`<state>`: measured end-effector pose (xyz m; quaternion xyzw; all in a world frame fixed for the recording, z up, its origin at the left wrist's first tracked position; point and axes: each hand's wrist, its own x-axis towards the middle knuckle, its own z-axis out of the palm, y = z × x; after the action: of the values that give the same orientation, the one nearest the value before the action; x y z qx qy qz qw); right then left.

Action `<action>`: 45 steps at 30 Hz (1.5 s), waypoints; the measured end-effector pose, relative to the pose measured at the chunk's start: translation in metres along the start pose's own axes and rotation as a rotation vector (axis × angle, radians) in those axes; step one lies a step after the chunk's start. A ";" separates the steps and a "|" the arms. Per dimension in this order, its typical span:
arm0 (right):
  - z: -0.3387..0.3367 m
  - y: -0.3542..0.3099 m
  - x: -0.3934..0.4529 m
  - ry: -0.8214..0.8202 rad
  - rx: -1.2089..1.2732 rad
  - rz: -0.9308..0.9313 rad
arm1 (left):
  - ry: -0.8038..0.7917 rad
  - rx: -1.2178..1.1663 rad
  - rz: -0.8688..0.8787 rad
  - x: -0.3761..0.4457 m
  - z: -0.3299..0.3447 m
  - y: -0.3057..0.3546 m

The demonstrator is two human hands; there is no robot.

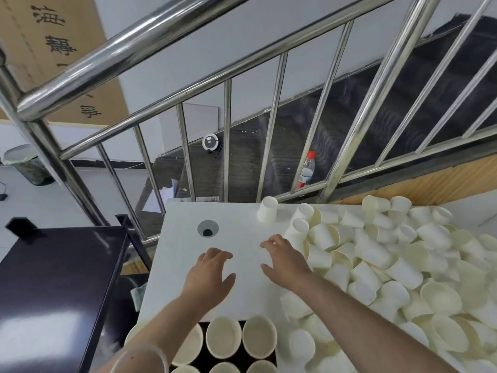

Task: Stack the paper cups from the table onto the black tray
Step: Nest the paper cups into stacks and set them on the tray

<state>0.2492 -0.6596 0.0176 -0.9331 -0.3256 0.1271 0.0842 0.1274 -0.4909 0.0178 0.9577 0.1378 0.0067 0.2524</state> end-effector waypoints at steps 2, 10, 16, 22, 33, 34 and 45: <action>-0.004 0.012 0.016 -0.008 -0.008 0.021 | 0.005 -0.011 -0.006 0.014 0.003 0.005; -0.015 0.046 0.091 -0.002 -0.052 0.073 | 0.005 -0.078 -0.063 0.049 0.024 0.013; -0.017 0.059 0.145 -0.047 -0.032 0.093 | 0.031 -0.104 -0.088 0.060 0.033 0.013; -0.007 0.065 0.171 -0.135 -0.074 0.064 | 0.056 -0.107 -0.112 0.079 0.029 0.011; 0.007 0.071 0.159 0.071 -0.005 0.088 | 0.019 -0.125 -0.116 0.081 0.040 0.016; 0.006 0.073 0.158 0.080 -0.005 0.088 | 0.019 -0.128 -0.114 0.080 0.040 0.017; 0.006 0.079 0.168 0.111 -0.098 0.050 | 0.051 -0.128 -0.150 0.074 0.035 0.009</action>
<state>0.4210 -0.6148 -0.0382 -0.9496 -0.3029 0.0609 0.0532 0.2033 -0.4952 -0.0124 0.9261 0.2149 0.0208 0.3095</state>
